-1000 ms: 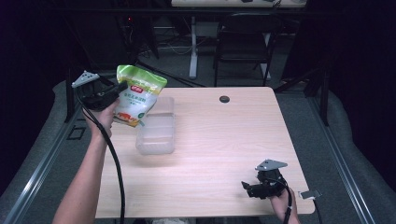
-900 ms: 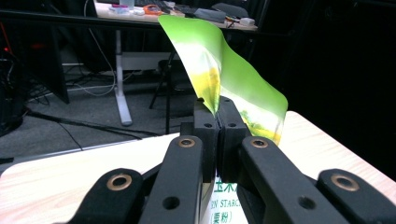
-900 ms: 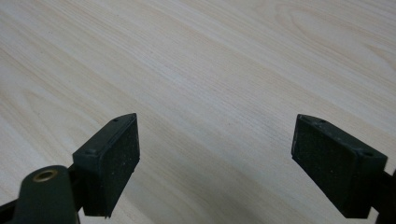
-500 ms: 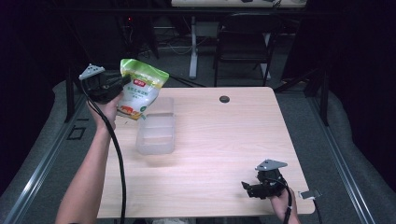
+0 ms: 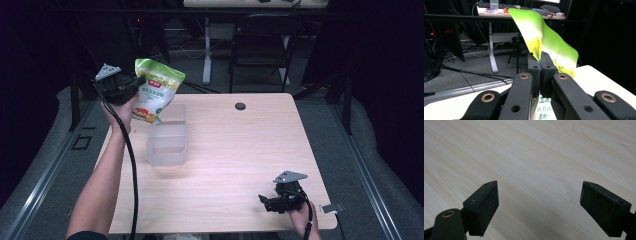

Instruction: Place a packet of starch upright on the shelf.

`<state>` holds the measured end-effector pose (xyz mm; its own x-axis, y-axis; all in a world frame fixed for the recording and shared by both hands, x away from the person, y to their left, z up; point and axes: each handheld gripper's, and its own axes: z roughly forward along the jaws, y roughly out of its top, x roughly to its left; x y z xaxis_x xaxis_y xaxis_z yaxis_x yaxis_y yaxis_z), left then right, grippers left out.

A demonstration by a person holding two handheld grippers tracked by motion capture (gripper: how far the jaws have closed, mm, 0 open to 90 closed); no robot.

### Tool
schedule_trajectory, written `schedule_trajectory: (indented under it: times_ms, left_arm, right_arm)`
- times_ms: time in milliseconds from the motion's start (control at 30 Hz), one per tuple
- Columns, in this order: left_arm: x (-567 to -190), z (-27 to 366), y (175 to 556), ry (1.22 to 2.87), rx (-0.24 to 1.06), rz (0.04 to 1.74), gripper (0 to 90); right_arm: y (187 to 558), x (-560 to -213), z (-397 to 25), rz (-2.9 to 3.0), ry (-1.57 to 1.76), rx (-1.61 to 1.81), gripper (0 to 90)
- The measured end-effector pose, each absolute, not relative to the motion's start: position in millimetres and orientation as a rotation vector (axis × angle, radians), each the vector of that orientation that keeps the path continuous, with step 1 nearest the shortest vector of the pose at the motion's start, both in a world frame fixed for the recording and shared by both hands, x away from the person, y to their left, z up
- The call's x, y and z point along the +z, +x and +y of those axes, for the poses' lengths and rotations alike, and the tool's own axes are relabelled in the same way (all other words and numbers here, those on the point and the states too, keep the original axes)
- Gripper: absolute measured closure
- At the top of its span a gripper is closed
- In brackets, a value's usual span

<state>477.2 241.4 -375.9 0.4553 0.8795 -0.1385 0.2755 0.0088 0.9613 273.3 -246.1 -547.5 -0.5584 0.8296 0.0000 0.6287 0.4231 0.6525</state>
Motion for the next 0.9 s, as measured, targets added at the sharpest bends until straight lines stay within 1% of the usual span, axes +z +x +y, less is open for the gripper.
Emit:
schedule_trajectory:
  times_ms: [533,900]
  left_arm:
    - [-400,223,501,1.544,0.629,1.06,88.9]
    - [-423,210,518,1.558,0.588,1.059,88.7]
  right_arm:
    - [274,-548,-246,2.355,1.251,0.892,14.8]
    - [273,-548,-246,2.362,1.247,0.887,14.8]
